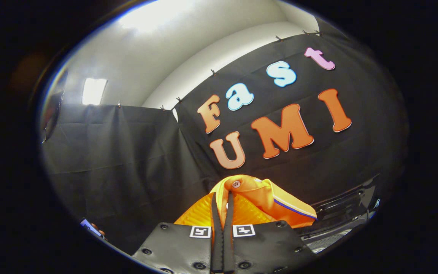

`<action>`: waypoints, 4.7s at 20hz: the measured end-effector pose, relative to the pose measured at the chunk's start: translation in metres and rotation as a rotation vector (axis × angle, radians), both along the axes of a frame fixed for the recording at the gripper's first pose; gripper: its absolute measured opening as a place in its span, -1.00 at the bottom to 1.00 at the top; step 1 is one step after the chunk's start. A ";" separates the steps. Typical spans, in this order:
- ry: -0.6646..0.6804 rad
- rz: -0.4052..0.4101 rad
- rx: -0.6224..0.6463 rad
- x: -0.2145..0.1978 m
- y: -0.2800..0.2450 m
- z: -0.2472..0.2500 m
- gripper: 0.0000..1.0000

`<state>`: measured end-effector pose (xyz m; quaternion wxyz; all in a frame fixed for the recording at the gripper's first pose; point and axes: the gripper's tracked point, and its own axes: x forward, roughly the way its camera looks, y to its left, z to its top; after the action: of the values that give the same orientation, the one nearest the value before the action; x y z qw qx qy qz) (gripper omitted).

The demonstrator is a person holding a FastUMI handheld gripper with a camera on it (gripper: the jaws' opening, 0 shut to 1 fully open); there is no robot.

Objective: Put the clothes into the washing machine and then close the washing machine lid.

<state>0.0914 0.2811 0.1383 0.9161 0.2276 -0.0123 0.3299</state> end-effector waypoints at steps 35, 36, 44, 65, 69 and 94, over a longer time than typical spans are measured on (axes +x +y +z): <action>0.711 -0.065 -0.426 0.118 -0.129 -0.468 -0.84; 0.726 -0.073 -0.436 0.118 -0.126 -0.477 -0.84; 0.894 -0.091 -0.565 0.105 -0.121 -0.548 -0.84; 1.174 -0.120 -0.713 0.100 -0.128 -0.616 -0.83; 1.174 -0.092 -0.719 0.100 -0.126 -0.616 -0.80; 0.863 -0.235 -0.632 0.092 -0.143 -0.520 0.98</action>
<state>0.1836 0.1385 -0.3815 0.8925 0.0531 0.4389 0.0897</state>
